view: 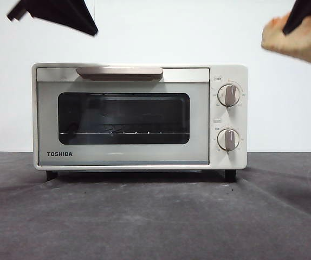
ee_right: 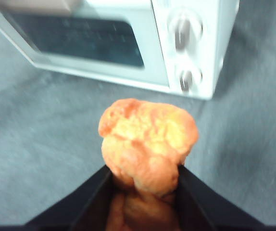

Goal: The left arm flap open the oven, the right arm pick bread and place it into oven, the left arm flap close the oven

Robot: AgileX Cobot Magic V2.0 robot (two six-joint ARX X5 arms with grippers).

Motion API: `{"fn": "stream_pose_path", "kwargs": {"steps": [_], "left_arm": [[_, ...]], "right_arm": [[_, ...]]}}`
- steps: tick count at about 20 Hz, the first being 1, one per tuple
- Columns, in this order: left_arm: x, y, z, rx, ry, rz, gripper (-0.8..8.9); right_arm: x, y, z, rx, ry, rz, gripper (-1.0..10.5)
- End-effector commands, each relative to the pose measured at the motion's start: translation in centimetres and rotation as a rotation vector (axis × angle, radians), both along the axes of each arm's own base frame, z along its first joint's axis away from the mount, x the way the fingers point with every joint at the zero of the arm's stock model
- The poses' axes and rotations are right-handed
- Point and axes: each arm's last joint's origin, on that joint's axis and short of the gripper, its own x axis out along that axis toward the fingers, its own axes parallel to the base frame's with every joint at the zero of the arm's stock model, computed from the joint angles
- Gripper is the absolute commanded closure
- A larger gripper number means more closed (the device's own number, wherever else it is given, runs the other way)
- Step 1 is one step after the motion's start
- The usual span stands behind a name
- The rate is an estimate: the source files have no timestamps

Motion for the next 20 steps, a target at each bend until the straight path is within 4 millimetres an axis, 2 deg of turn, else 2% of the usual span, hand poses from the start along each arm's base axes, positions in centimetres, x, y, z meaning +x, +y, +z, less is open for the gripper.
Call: {"fn": "stream_pose_path", "kwargs": {"steps": [1,9,15,20], "left_arm": [[0.9,-1.1,0.1,0.029,-0.053,-0.021,7.96],[2.4,-3.1,-1.6,0.127,-0.105,0.008,7.96],[3.0,-4.0,-3.0,0.161,-0.072,0.003,7.96],[2.5,-4.5,-3.6,0.194,-0.025,-0.017,7.96]], "right_arm": [[-0.2,0.0,1.1,0.025,-0.029,0.009,7.8],[-0.3,-0.1,1.1,0.016,-0.018,0.008,7.8],[-0.3,-0.1,1.1,0.016,-0.018,0.008,7.8],[-0.3,-0.1,1.1,0.015,-0.02,0.01,7.8]]}}
